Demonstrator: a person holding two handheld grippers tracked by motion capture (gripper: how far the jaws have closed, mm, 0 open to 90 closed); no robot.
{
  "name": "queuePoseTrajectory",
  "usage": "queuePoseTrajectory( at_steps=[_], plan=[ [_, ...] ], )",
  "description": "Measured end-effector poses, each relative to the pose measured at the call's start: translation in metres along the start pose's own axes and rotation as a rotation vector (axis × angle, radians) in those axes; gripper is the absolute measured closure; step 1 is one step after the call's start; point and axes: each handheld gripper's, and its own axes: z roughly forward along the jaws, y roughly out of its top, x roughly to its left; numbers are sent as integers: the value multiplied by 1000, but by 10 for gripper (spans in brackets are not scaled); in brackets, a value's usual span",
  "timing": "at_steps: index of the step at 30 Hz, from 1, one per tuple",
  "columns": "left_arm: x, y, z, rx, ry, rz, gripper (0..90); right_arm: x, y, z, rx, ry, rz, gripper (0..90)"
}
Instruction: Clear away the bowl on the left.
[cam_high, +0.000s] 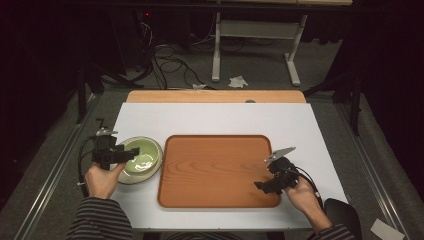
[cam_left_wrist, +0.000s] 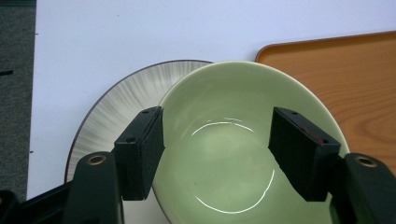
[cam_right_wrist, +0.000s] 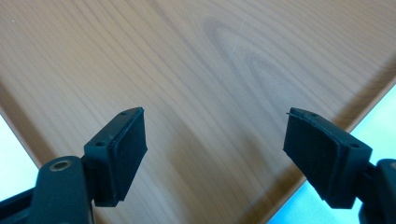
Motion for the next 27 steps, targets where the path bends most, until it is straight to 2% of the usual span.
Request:
queuePoseTrajectory(
  at_steps=[11, 18, 22, 25, 27],
  plan=[
    [6, 0, -3, -17, 12, -22, 362, 0, 0, 0, 5, 2, -3, 232],
    [10, -2, 4, 21, 13, -37, 366, 0, 0, 1, 7, 2, -2, 232],
    [10, -3, 10, 66, 10, -22, 400, 1, 0, 1, 15, 4, 0, 232],
    [11, -4, 17, 102, 8, -23, 417, 1, 0, 1, 14, 5, -4, 232],
    [12, -4, 18, 110, 5, -26, 418, 1, 0, 1, 16, 4, -4, 232]
  ],
)
